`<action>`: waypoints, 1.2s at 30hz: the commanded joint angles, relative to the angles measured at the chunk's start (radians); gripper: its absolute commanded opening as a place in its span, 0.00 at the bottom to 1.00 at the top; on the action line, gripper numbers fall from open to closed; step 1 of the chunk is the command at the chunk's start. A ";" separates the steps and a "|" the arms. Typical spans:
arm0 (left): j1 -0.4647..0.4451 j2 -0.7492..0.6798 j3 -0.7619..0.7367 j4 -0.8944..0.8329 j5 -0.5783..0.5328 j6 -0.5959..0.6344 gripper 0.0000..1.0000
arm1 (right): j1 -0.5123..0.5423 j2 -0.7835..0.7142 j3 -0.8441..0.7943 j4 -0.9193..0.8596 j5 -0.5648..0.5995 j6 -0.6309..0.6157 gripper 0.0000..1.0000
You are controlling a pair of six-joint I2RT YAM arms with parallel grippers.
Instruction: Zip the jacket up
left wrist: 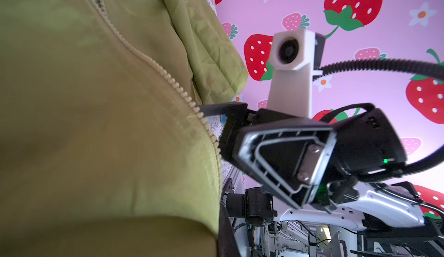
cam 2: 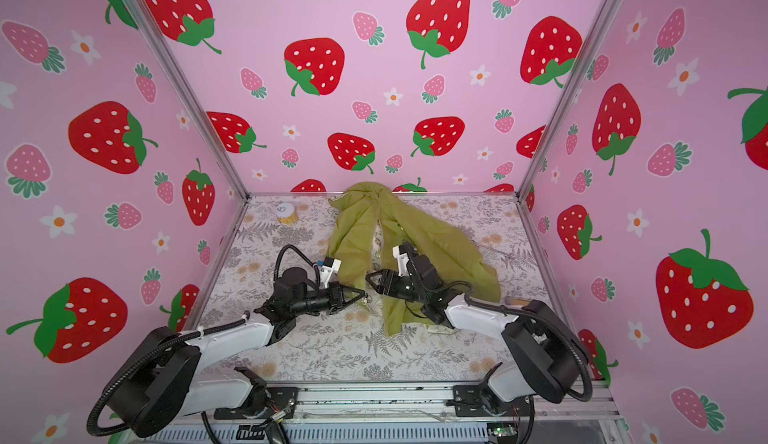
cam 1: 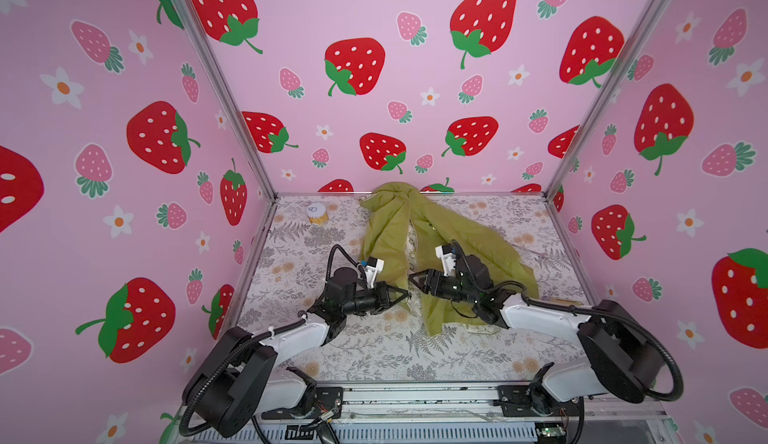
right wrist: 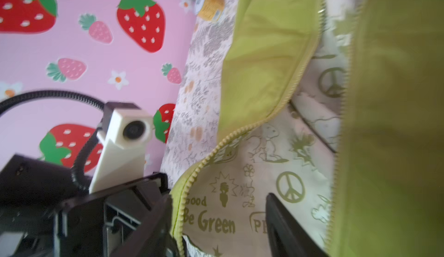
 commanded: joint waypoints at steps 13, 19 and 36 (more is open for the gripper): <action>0.014 -0.101 0.268 -0.454 -0.099 0.402 0.00 | -0.038 -0.403 0.043 -0.612 0.688 -0.297 0.86; 0.009 -0.031 0.373 -0.601 -0.108 0.585 0.00 | -0.045 -0.530 -0.084 -0.459 0.305 -0.246 0.72; -0.007 -0.041 0.133 -0.309 -0.187 0.331 0.00 | 0.270 -0.534 -0.591 0.192 0.265 0.447 0.63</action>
